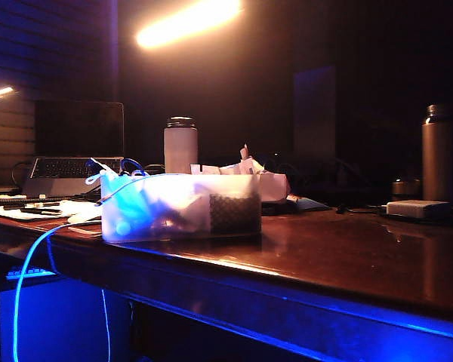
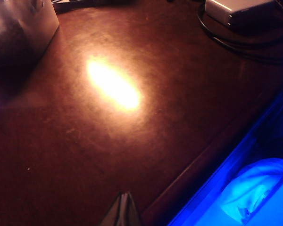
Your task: Pick up the liquid glue and place it into the translucent box.
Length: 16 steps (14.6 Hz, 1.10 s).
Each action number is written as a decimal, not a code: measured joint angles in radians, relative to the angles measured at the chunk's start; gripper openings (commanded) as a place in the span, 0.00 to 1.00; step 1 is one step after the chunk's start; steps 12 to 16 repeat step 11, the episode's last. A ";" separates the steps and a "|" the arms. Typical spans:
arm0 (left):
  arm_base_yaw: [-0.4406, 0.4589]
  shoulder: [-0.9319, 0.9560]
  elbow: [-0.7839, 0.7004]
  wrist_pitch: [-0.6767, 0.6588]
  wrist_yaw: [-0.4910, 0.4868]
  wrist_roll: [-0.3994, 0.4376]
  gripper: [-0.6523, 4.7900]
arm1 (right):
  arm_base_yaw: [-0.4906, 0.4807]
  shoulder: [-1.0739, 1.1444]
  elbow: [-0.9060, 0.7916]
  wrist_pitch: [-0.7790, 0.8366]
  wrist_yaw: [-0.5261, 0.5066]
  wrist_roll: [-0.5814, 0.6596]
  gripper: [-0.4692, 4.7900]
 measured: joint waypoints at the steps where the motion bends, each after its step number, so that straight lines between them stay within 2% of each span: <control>1: 0.000 0.000 0.000 -0.003 -0.016 0.012 0.11 | 0.000 -0.006 0.000 0.000 0.000 0.000 0.09; 4: 0.000 0.000 0.000 -0.003 -0.019 0.038 0.11 | 0.000 -0.006 0.000 0.000 0.000 0.000 0.09; 16: 0.000 0.000 0.000 -0.003 -0.019 0.041 0.11 | 0.000 -0.006 0.000 0.000 0.000 0.000 0.09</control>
